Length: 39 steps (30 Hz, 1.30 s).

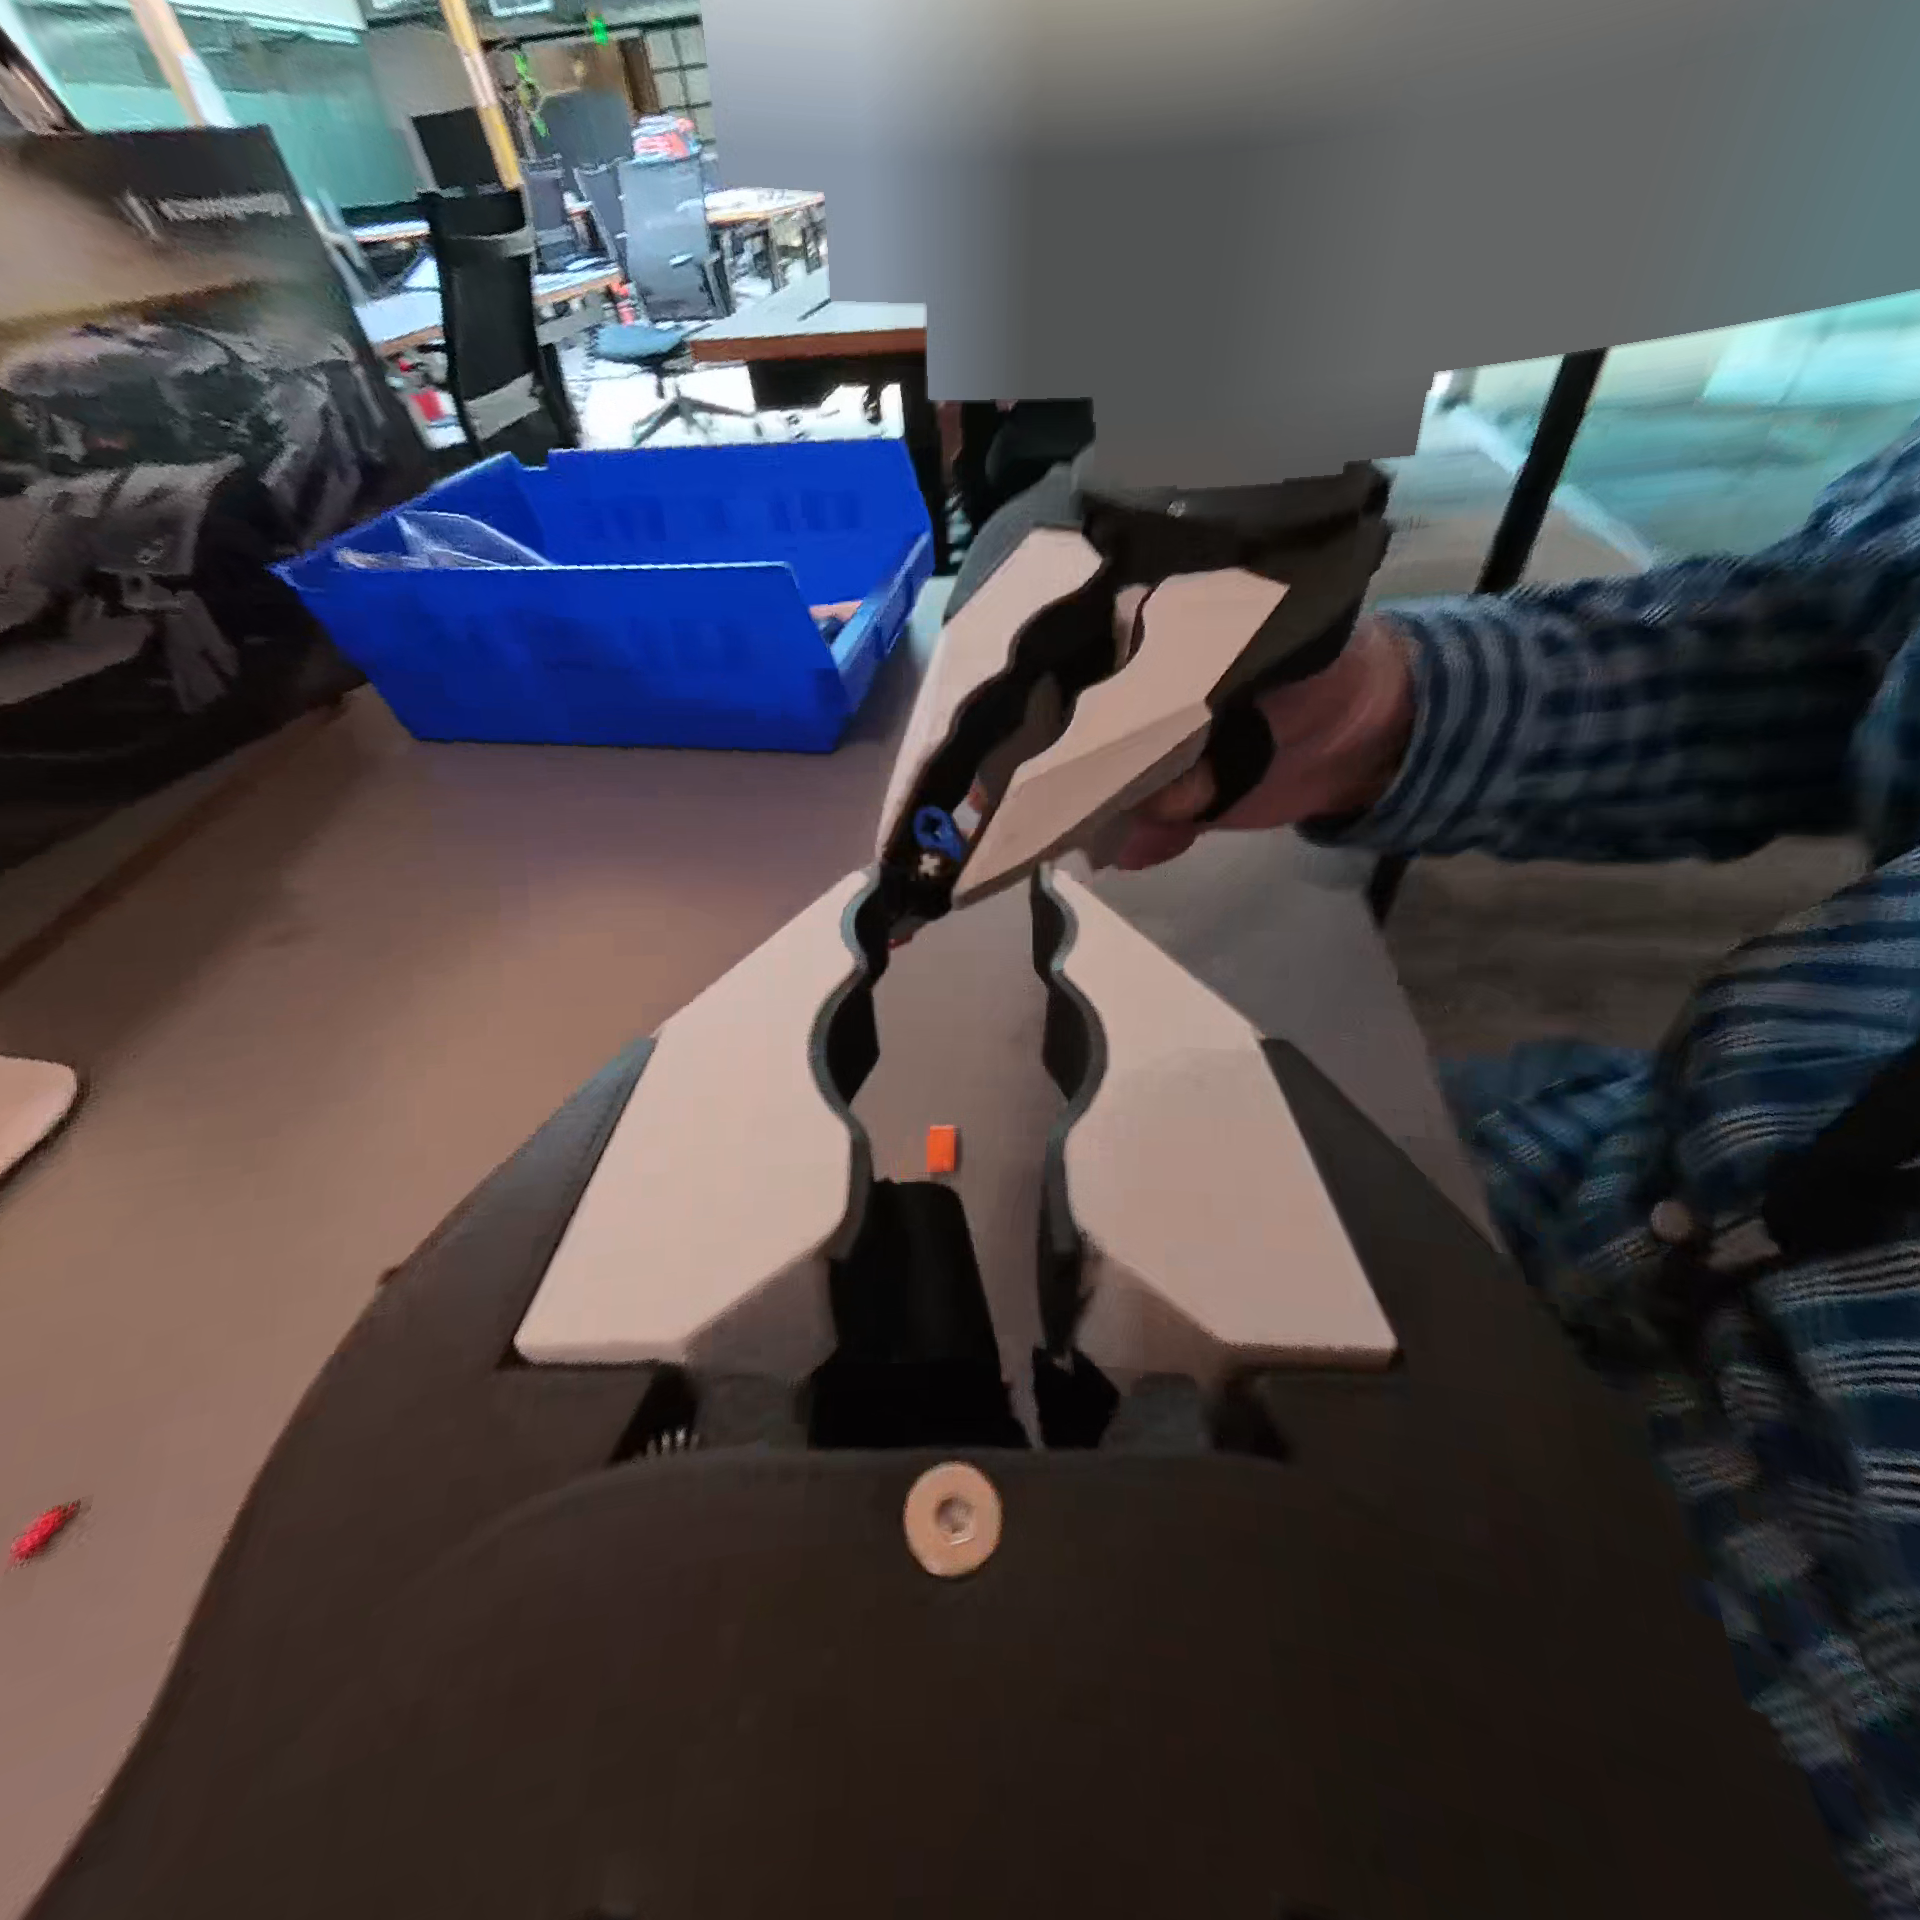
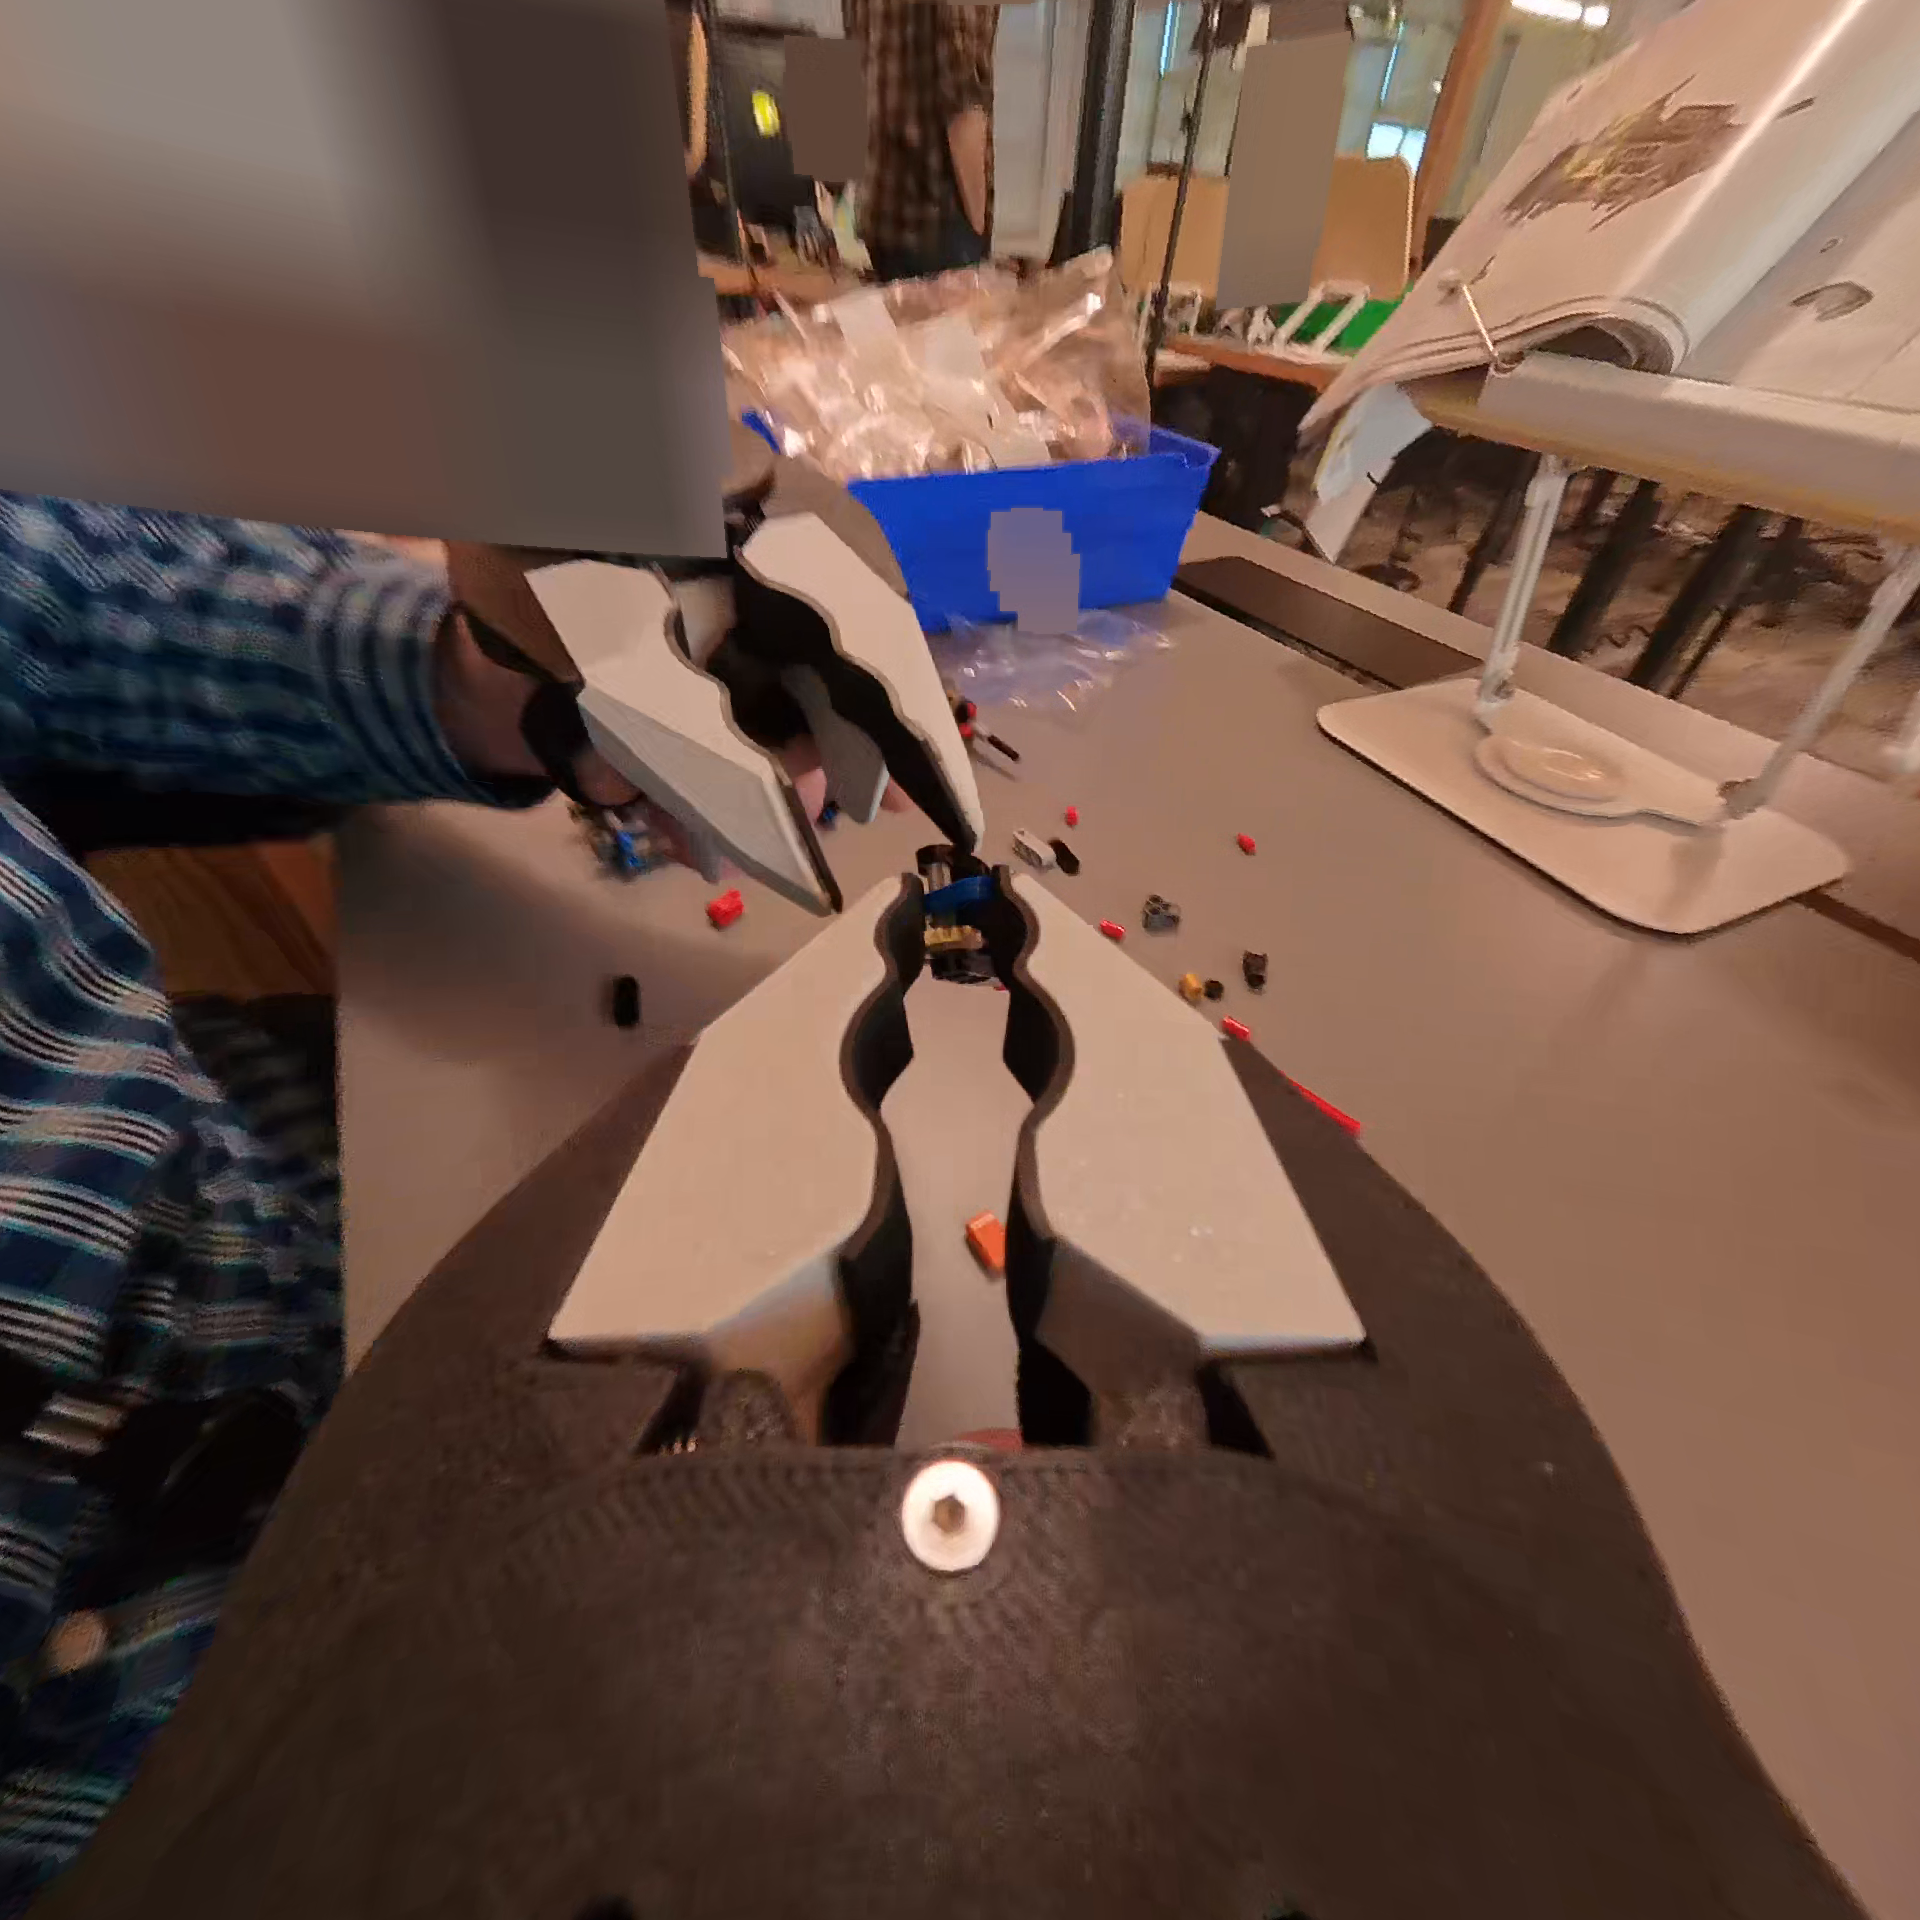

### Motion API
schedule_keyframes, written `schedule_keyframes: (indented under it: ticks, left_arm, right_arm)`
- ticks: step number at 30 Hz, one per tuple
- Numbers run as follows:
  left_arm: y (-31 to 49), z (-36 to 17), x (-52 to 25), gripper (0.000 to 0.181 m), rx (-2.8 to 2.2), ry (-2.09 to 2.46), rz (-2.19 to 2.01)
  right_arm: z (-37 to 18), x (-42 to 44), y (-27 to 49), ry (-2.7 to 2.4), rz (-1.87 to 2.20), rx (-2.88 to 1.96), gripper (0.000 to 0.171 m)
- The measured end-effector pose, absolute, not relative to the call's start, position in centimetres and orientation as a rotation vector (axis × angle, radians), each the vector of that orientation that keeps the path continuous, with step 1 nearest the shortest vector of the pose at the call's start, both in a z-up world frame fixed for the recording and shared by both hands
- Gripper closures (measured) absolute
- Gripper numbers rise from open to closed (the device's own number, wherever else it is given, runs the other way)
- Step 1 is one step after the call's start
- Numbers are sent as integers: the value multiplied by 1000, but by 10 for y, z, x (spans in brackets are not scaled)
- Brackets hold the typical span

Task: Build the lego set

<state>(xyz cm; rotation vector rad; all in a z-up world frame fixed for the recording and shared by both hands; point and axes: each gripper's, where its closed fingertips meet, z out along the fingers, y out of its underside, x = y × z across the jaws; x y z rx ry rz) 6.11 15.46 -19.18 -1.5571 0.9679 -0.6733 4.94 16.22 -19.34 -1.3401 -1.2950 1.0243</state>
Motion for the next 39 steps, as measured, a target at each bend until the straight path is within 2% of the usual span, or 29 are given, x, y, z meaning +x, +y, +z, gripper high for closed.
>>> schedule_keyframes:
  ticks: [7,8,20,22,24,28,35,38,39]
  left_arm:
    - [154,-196,59,168,-1573,996,-648]
    - [155,-194,58,176,-1575,978,-674]
    - [174,-199,53,168,-1643,808,-587]
    - [174,-198,55,175,-1636,785,-580]
    - [177,-199,53,174,-1637,776,-510]
    - [181,-199,50,171,-1645,723,-522]
    - [185,-201,50,177,-1633,673,-477]
    - [187,-201,46,165,-1641,659,-517]
    - [188,-202,46,166,-1645,663,-517]
  right_arm:
    - [-199,48,159,-1392,864,-1314,162]
    - [-200,49,159,-1411,835,-1304,162]
    - [-199,50,176,-1393,346,-1253,162]
    - [-197,50,180,-1363,269,-1246,162]
    - [-197,49,182,-1346,217,-1242,162]
    - [-197,48,184,-1336,151,-1218,162]
    - [-199,46,190,-1304,97,-1225,163]
    - [-202,46,192,-1293,107,-1240,162]
    - [-202,45,193,-1291,109,-1243,162]
